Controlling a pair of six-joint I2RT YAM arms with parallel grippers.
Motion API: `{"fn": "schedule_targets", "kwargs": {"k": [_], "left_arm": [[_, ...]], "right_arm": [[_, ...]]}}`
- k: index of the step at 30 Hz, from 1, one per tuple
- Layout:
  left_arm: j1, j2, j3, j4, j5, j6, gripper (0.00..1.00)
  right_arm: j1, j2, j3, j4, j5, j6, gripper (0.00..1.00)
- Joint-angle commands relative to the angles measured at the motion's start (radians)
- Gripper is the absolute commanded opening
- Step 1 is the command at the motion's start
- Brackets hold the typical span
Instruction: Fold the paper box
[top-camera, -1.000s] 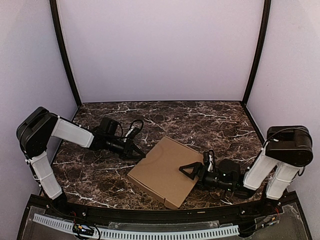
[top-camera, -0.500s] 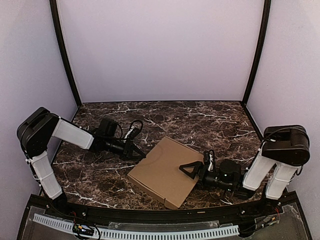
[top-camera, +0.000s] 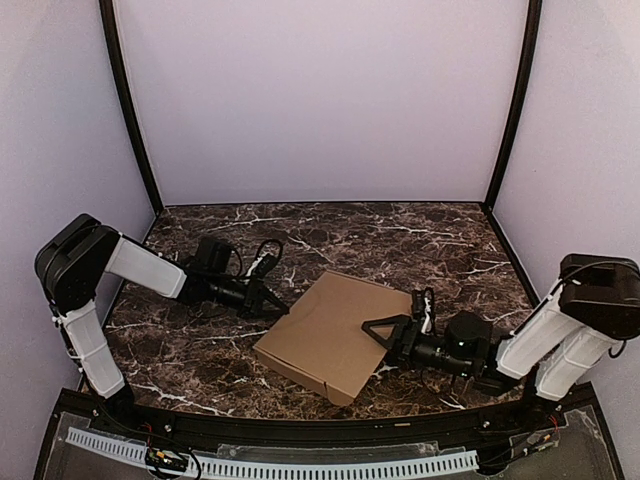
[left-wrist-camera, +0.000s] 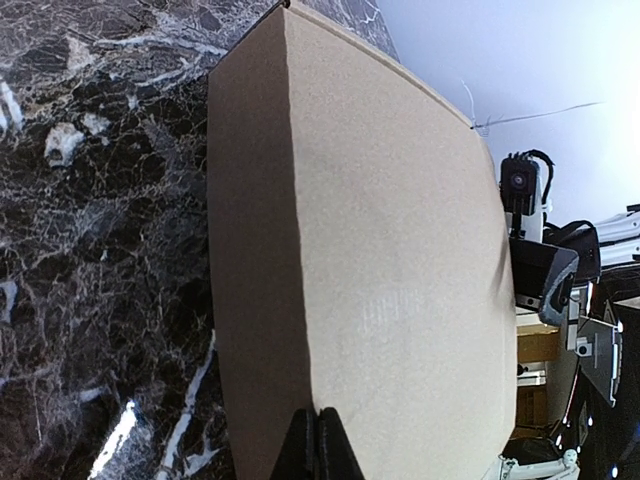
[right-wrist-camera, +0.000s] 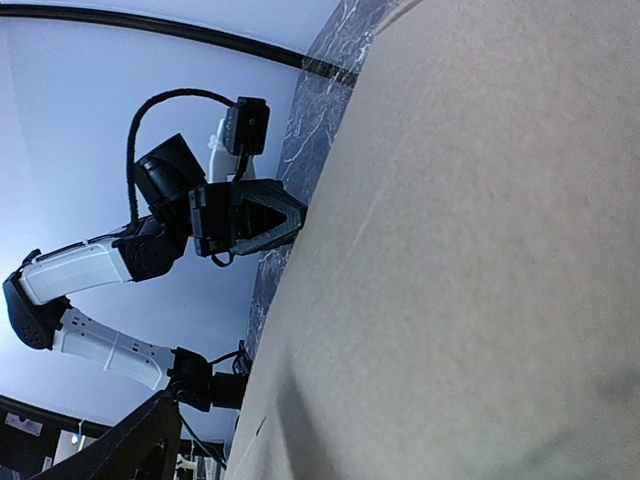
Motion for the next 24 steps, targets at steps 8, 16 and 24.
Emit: {"fn": "schedule_targets", "kwargs": {"k": [8,16,24], "left_arm": [[-0.037,0.077,-0.011,-0.104,-0.007,0.001,0.03],[-0.065,0.072,0.033,-0.123,-0.001,0.002,0.13],[-0.067,0.027,0.008,-0.098,-0.013,-0.026,0.29]], "right_arm": [[0.012,-0.257,0.141,-0.255,-0.045,-0.150,0.92],[0.015,-0.289,0.252,-0.410,-0.055,-0.236,0.93],[0.017,-0.214,0.321,-0.445,-0.070,-0.264,0.94]]}}
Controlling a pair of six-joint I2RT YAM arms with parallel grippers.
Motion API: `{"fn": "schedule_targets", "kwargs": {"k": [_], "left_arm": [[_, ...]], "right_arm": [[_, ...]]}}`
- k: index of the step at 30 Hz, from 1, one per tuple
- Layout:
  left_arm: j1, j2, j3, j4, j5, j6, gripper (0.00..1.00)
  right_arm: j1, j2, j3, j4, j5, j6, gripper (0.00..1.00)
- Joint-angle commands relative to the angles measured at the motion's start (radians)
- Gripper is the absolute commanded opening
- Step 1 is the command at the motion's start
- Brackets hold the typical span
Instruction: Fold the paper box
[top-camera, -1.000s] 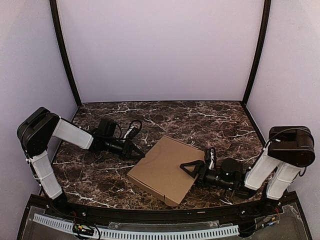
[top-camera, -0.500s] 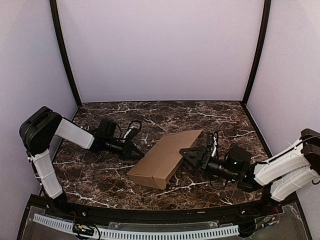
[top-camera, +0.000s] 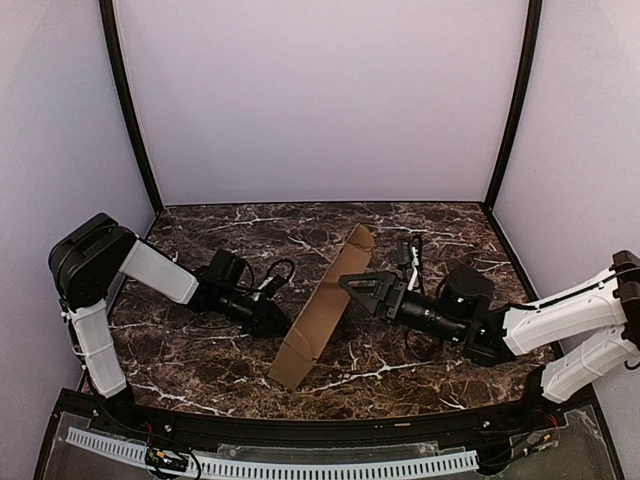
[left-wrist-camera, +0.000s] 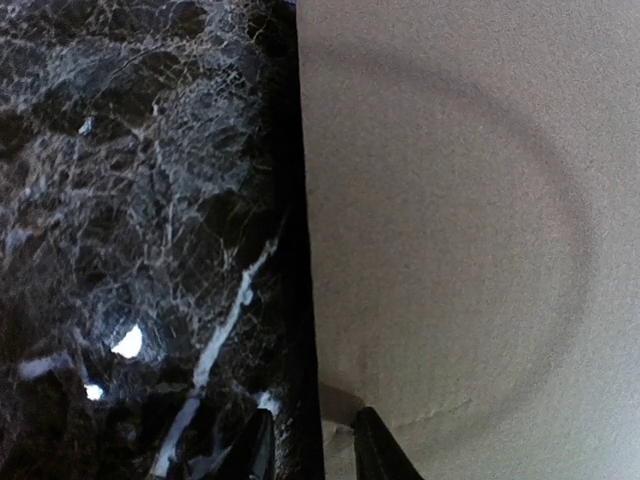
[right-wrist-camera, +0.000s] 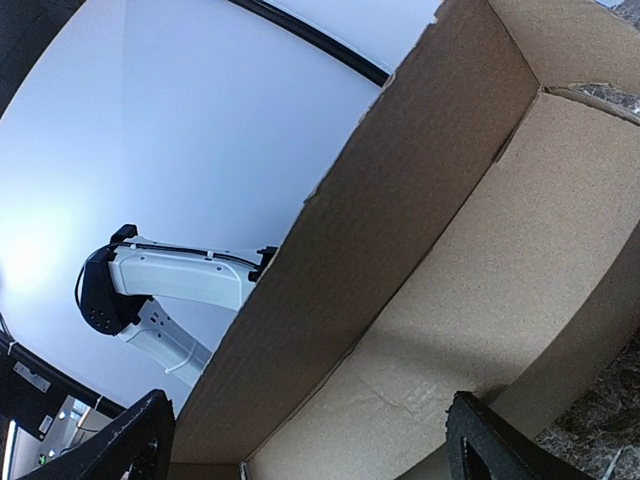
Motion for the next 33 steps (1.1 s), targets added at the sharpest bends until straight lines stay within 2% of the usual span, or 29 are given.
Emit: {"fn": "schedule_targets", "kwargs": {"k": [1,7,10,17,22,27,32,33], "left_arm": [[-0.006,-0.053,-0.011,-0.013,0.000,-0.009,0.31],[-0.008,-0.076,-0.009,-0.053,-0.038,0.004,0.38],[-0.007,-0.102,0.017,-0.154,-0.096,0.049,0.38],[-0.007,-0.186,0.146,-0.493,-0.371,0.163,0.42],[-0.008,-0.259,0.195,-0.611,-0.524,0.202,0.43],[-0.008,-0.309,0.199,-0.640,-0.521,0.218,0.43],[-0.008,-0.351,0.203,-0.659,-0.489,0.219,0.43],[-0.008,-0.375,0.204,-0.668,-0.495,0.220,0.47]], "right_arm": [[0.017,0.071,0.042,-0.079,-0.030,-0.030,0.94],[0.029,0.118,0.115,-0.116,-0.038,-0.067,0.94],[0.036,0.117,0.143,-0.157,-0.030,-0.089,0.94],[0.049,0.093,0.179,-0.266,0.012,-0.141,0.94],[0.053,0.073,0.197,-0.316,0.037,-0.188,0.94],[0.053,0.010,0.217,-0.437,0.104,-0.284,0.96],[0.044,-0.075,0.259,-0.641,0.225,-0.481,0.99],[0.036,-0.098,0.263,-0.676,0.256,-0.524,0.99]]}}
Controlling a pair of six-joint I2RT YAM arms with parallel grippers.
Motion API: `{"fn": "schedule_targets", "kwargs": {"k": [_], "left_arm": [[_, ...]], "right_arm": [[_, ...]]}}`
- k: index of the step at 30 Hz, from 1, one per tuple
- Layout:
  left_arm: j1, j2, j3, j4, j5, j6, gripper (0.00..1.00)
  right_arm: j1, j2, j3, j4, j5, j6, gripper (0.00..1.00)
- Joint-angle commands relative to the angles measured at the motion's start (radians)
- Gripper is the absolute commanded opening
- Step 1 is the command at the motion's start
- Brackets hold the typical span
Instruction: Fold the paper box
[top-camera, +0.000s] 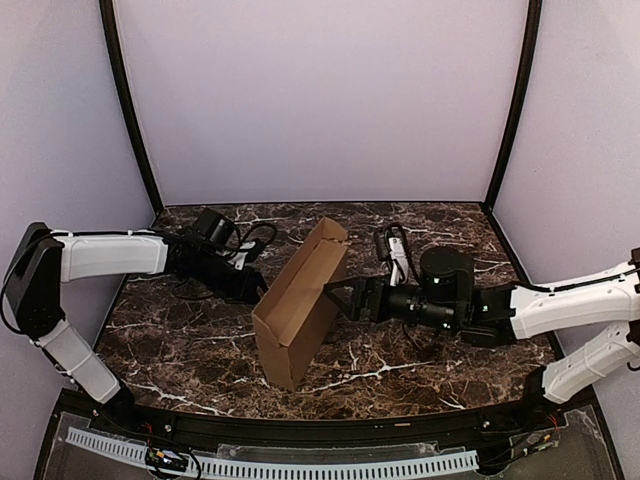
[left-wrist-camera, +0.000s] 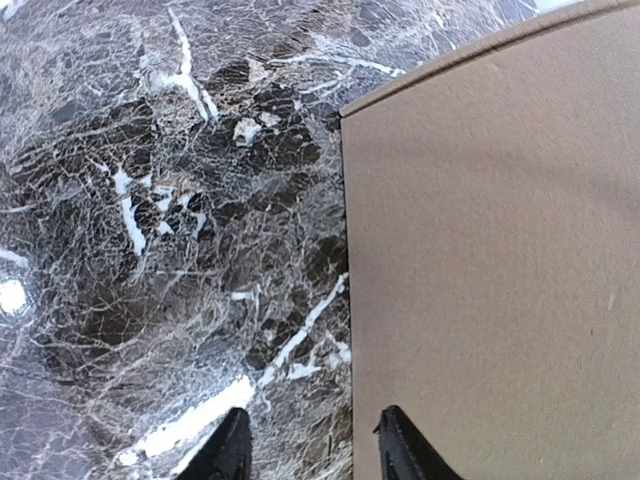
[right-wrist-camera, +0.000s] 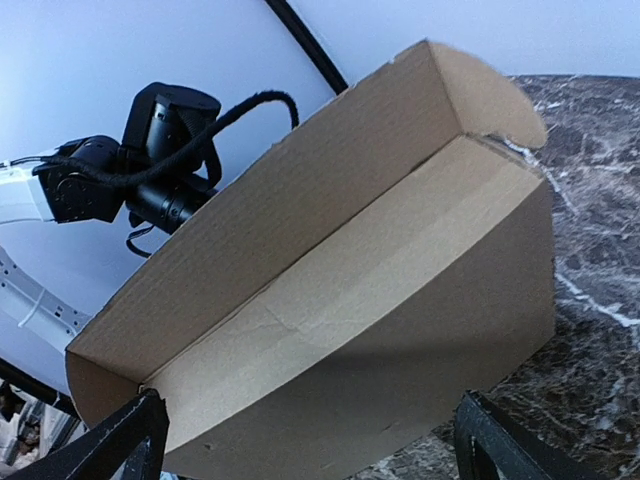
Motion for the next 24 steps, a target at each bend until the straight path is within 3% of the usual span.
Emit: {"fn": "schedule_targets", "kwargs": {"k": [1,8,15,17,20,24], "left_arm": [[-0.004,-0.087,0.007,-0.091,-0.034,0.023,0.49],[-0.005,-0.310,-0.079,-0.148,-0.117,-0.019,0.75],[-0.062,-0.547,-0.297,-0.163,-0.187,-0.194,0.91],[-0.092,-0.608,-0.358,-0.159,-0.207,-0.272,0.88],[-0.164,-0.678,-0.457,-0.112,-0.202,-0.394,0.82],[-0.258,-0.745,-0.543,-0.030,-0.157,-0.519,0.62]], "right_arm": [[-0.021,-0.102,0.040,-0.211,0.156,-0.235,0.99],[-0.197,-0.210,0.041,-0.285,0.131,-0.443,0.99],[-0.368,-0.086,0.129,-0.333,0.068,-0.519,0.99],[-0.416,-0.031,0.151,-0.333,0.005,-0.515,0.98],[-0.488,0.064,0.192,-0.331,-0.086,-0.493,0.90],[-0.561,0.206,0.251,-0.308,-0.241,-0.447,0.65]]}}
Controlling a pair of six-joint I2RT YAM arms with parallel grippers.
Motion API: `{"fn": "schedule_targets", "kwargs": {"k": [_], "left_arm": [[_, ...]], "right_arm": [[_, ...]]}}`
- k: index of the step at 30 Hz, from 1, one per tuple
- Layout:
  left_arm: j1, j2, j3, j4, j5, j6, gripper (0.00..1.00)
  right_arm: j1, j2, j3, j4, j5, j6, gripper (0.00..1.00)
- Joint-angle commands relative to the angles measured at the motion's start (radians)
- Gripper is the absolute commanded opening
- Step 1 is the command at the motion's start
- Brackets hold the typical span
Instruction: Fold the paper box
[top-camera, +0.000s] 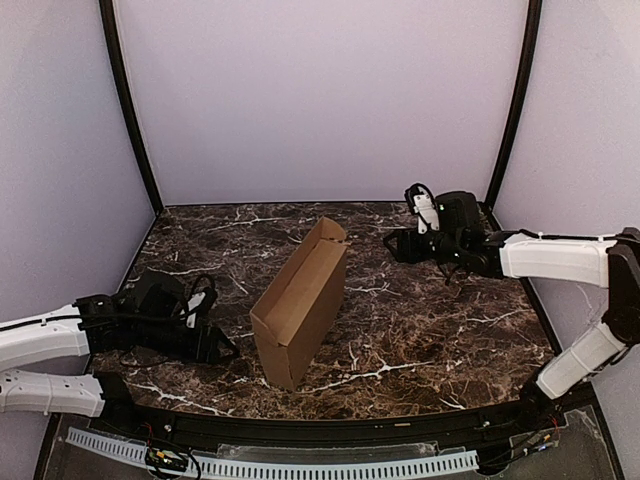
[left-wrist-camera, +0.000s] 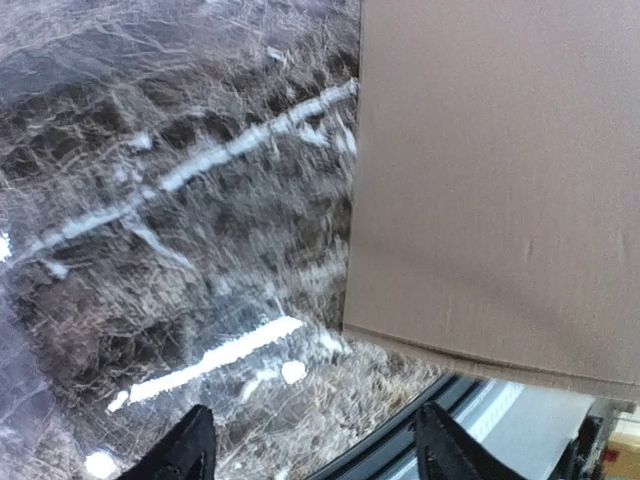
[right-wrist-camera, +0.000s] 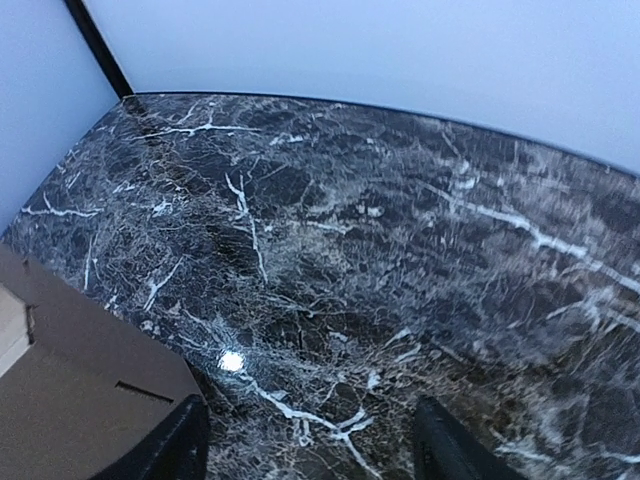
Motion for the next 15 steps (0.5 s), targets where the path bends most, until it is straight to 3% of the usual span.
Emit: {"fn": "schedule_targets", "kwargs": {"k": [1,4,8,11,15], "left_arm": [[-0.105,-0.055,-0.085,0.093,0.032,-0.198,0.53],[-0.174,-0.056,-0.153,0.244,0.041,-0.295,0.38],[-0.251,0.024,-0.201,0.409,0.026,-0.362,0.07],[-0.274,0.080,-0.214,0.528,0.027,-0.382,0.01],[-0.290,0.151,-0.209,0.671,0.028,-0.404,0.01]], "right_arm": [[-0.064,0.149,0.072,0.011,-0.208,0.045,0.59],[-0.084,0.254,0.119,0.027,-0.308,0.080,0.40],[-0.089,0.373,0.196,0.038,-0.410,0.127,0.11],[-0.088,0.442,0.245,0.055,-0.462,0.156,0.00],[-0.089,0.522,0.317,0.061,-0.527,0.187,0.00]]}}
